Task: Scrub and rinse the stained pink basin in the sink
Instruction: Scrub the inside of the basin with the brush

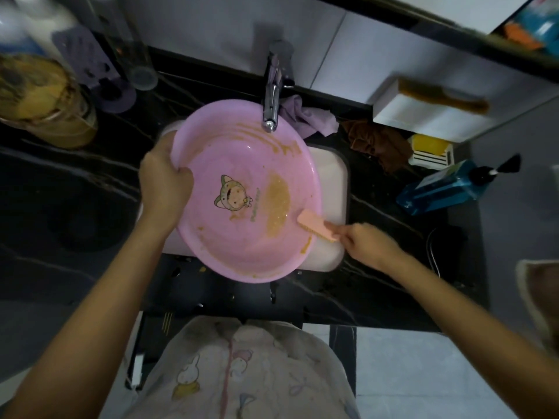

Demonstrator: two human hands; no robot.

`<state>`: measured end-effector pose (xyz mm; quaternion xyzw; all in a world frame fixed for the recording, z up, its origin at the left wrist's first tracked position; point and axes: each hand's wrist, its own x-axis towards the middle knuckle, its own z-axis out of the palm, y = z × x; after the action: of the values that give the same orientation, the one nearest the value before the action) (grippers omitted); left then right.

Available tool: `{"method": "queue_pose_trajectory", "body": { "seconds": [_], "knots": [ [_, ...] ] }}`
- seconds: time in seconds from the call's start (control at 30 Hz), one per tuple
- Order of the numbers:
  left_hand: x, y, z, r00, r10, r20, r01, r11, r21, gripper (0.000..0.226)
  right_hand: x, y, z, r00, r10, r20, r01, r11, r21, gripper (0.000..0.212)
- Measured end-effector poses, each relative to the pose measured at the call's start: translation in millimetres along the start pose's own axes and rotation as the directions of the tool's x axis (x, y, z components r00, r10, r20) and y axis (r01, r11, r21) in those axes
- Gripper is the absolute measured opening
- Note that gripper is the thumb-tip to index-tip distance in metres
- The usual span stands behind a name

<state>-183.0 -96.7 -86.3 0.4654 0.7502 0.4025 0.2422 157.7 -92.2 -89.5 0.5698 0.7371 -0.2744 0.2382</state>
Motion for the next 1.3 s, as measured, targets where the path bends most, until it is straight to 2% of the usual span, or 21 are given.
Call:
{"method": "queue_pose_trajectory", "body": {
  "seconds": [0.13, 0.23, 0.33, 0.4, 0.47, 0.5, 0.57, 0.63, 0.67, 0.77, 0.9, 1.0, 1.03, 1.13, 1.17, 1.23, 1.3],
  "knots": [
    [0.1, 0.4, 0.2, 1.000, 0.000, -0.008, -0.001, 1.000, -0.014, 0.062, -23.8, -51.2, 34.3, 0.999, -0.019, 0.041, 0.018, 1.000, 0.020, 0.045],
    [0.3, 1.1, 1.3, 1.000, 0.001, -0.016, -0.001, 1.000, -0.006, 0.062, -22.5, -97.6, 45.9, 0.990, -0.107, 0.095, 0.083, 0.970, 0.227, 0.042],
    [1.2, 0.8, 2.5, 1.000, 0.011, -0.023, -0.011, 1.000, 0.005, 0.063, -19.5, -139.7, 44.5, 0.977, -0.191, 0.097, 0.117, 0.854, 0.507, 0.039],
    [1.9, 0.4, 3.5, 1.000, 0.016, -0.018, -0.015, 1.000, 0.005, 0.064, -14.8, -151.2, 41.1, 0.971, -0.214, 0.105, 0.121, 0.822, 0.557, 0.038],
    [1.6, -0.1, 2.9, 1.000, 0.022, -0.009, -0.022, 1.000, 0.003, 0.063, -5.1, -142.9, 39.4, 0.969, -0.200, 0.143, 0.108, 0.869, 0.484, 0.038],
    [1.7, -0.1, 3.1, 1.000, 0.027, -0.007, -0.027, 1.000, 0.003, 0.064, -0.1, -132.2, 38.8, 0.971, -0.178, 0.157, 0.106, 0.918, 0.381, 0.039],
    [1.9, -2.6, 1.2, 1.000, 0.029, -0.002, -0.029, 1.000, -0.004, 0.064, 11.6, -106.8, 39.1, 0.978, -0.130, 0.164, 0.124, 0.991, 0.046, 0.036],
    [1.9, -4.9, 0.2, 1.000, 0.018, 0.008, -0.018, 0.999, -0.034, 0.064, 24.0, -84.3, 32.2, 0.989, -0.080, 0.127, 0.110, 0.962, -0.251, 0.043],
    [2.3, -4.9, 0.3, 1.000, 0.014, 0.011, -0.014, 0.999, -0.049, 0.064, 32.7, -74.3, 26.5, 0.995, -0.067, 0.080, 0.089, 0.943, -0.320, 0.047],
    [1.3, -3.1, 0.3, 1.000, 0.010, 0.011, -0.009, 0.998, -0.059, 0.064, 56.5, -62.8, 16.5, 0.998, -0.060, -0.038, 0.046, 0.956, -0.288, 0.041],
    [0.3, 1.1, -1.2, 1.000, 0.004, -0.003, -0.004, 0.999, -0.032, 0.064, 59.1, -68.5, 26.1, 0.988, -0.071, 0.134, 0.086, 0.990, -0.112, 0.031],
    [0.6, -1.4, 0.0, 1.000, 0.007, 0.003, -0.007, 0.999, -0.051, 0.067, 63.1, -58.9, 17.6, 1.000, -0.007, 0.023, 0.009, 0.994, -0.105, 0.032],
    [0.3, -2.4, 0.5, 1.000, 0.009, 0.005, -0.009, 0.998, -0.057, 0.068, 63.4, -58.4, 18.4, 1.000, -0.015, 0.027, 0.017, 0.995, -0.103, 0.032],
    [0.5, -4.8, 1.1, 1.000, 0.016, 0.008, -0.015, 0.998, -0.057, 0.067, 60.8, -64.3, 30.9, 0.975, -0.083, 0.207, 0.092, 0.995, -0.032, 0.035],
    [1.4, -6.0, 2.1, 1.000, 0.011, 0.011, -0.010, 0.998, -0.067, 0.066, 62.5, -61.5, 29.8, 0.971, -0.087, 0.221, 0.095, 0.995, -0.022, 0.038],
    [1.4, -7.9, 2.3, 1.000, 0.012, 0.022, -0.010, 0.997, -0.083, 0.067, 72.4, -50.9, 17.4, 0.981, -0.096, 0.171, 0.102, 0.994, -0.027, 0.041],
    [2.9, -7.4, 2.3, 0.999, 0.017, 0.027, -0.015, 0.995, -0.095, 0.067, 84.1, -40.5, -3.6, 0.986, -0.136, 0.095, 0.147, 0.982, -0.120, 0.043]
  ]
}}
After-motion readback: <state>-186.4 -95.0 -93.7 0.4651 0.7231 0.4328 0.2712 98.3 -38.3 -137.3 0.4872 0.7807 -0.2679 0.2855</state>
